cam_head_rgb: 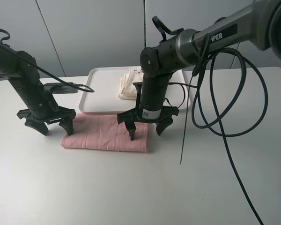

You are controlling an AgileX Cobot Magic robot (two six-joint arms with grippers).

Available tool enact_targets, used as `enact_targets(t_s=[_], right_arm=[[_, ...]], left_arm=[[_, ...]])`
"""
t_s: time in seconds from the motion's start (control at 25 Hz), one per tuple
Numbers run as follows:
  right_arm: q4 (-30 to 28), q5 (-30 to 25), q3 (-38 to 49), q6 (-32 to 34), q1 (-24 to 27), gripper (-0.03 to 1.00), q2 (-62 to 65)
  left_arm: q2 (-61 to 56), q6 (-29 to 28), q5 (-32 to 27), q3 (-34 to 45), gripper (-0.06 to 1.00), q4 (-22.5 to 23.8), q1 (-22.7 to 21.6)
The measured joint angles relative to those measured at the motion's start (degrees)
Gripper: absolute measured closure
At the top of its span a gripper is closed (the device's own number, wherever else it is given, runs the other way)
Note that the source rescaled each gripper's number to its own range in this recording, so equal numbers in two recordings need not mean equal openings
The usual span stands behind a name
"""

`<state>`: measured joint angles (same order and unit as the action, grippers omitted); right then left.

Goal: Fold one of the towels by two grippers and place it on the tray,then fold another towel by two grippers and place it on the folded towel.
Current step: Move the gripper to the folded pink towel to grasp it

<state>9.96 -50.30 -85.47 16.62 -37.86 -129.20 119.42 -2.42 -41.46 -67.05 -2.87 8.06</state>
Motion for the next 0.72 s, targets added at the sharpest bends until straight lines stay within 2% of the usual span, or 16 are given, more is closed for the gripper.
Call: enact_targets(t_s=[0.32, 0.6, 0.72], right_arm=[[0.1, 0.8, 0.0, -1.1, 0.0, 0.44, -0.2], [1.1, 1.3, -0.1, -2.7, 0.0, 0.54, -0.8], [3.2, 0.3, -0.7, -5.0, 0.0, 0.69, -2.1]], left_arm=[[0.0, -0.2, 0.0, 0.0, -0.05, 0.1, 0.0], [0.0, -0.2, 0.0, 0.0, -0.05, 0.1, 0.0], [0.0, -0.2, 0.0, 0.0, -0.05, 0.1, 0.0]])
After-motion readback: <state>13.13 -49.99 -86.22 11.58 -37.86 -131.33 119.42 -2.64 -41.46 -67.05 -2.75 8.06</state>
